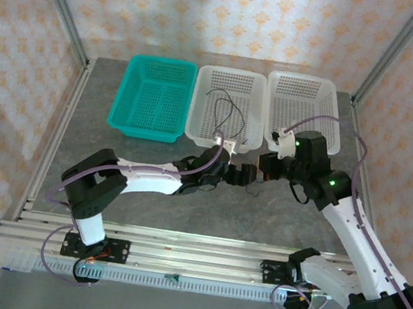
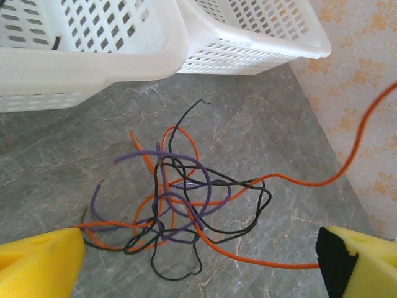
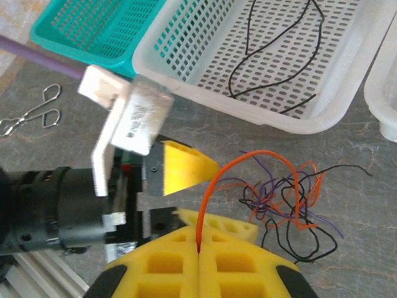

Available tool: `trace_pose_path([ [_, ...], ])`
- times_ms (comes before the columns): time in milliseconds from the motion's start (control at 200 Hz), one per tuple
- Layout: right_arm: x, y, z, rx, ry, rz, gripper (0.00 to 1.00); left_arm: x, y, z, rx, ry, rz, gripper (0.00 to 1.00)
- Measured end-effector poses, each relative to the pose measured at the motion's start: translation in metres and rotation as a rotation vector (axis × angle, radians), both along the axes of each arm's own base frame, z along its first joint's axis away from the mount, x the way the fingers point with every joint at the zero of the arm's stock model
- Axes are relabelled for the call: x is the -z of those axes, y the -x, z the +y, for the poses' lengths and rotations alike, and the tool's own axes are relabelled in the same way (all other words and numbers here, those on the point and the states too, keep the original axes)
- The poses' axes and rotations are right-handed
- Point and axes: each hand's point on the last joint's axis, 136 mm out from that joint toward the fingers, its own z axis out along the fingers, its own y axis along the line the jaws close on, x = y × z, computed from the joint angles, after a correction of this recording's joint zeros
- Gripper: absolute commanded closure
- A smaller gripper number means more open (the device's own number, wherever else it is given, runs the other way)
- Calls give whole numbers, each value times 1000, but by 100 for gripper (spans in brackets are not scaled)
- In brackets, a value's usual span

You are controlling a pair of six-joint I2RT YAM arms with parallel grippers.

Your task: Untangle the cables

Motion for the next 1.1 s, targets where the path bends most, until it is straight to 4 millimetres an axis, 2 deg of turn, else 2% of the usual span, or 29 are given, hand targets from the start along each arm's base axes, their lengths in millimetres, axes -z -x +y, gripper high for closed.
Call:
trace_pose_path([
  [260, -9, 11, 4, -41, -35, -11, 100, 6, -12, -22, 13, -6, 8, 1],
  [461, -18, 13, 5, -50, -49, -34, 100, 33, -2, -32, 46, -81, 49, 1],
  [636, -25, 14, 6, -57, -60, -46, 100, 58, 6, -30, 64, -148, 83, 2],
  [821, -51, 14, 9, -72, -92, -98, 100, 81, 8, -25, 59, -208, 122, 2],
  [1096, -99, 15, 3, -59, -102, -213, 100, 84, 7, -20, 40, -227, 124, 5],
])
